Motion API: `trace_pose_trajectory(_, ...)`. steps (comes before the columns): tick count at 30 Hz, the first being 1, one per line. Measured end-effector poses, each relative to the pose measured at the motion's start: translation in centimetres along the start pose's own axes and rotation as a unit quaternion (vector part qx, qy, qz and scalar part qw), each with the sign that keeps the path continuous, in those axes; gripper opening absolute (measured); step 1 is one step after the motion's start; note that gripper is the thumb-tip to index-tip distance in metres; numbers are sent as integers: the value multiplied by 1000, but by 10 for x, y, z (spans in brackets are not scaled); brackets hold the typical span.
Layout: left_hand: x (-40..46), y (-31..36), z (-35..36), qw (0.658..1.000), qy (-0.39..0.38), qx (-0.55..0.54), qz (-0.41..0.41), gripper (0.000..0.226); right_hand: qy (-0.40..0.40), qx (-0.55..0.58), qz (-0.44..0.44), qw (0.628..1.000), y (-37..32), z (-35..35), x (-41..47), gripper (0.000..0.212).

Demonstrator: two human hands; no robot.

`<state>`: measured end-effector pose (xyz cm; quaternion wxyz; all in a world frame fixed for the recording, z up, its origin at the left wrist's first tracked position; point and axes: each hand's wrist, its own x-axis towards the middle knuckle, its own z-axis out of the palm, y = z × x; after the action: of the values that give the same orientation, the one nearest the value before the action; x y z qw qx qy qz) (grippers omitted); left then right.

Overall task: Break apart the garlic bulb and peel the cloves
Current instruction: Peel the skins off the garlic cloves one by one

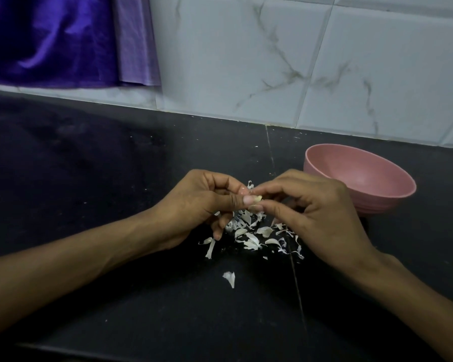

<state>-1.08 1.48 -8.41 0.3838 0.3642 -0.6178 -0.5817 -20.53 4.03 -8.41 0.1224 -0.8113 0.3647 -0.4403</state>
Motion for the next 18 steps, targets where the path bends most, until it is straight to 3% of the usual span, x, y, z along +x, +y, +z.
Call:
trace_pose_trajectory(7, -2, 2, 0, 1000, 7, 10, 16, 25, 6, 82, 36, 996, -3, 0, 1, 16)
trace_pose_trajectory(13, -1, 4, 2, 1000, -6, -17, -10, 9, 22, 151, 81, 985, -7, -1, 4, 15)
trace_pose_trajectory(18, 1, 4, -2, 999, 20, -35, -2, 21, 48, 200, 137, 969, -6, -4, 6, 16)
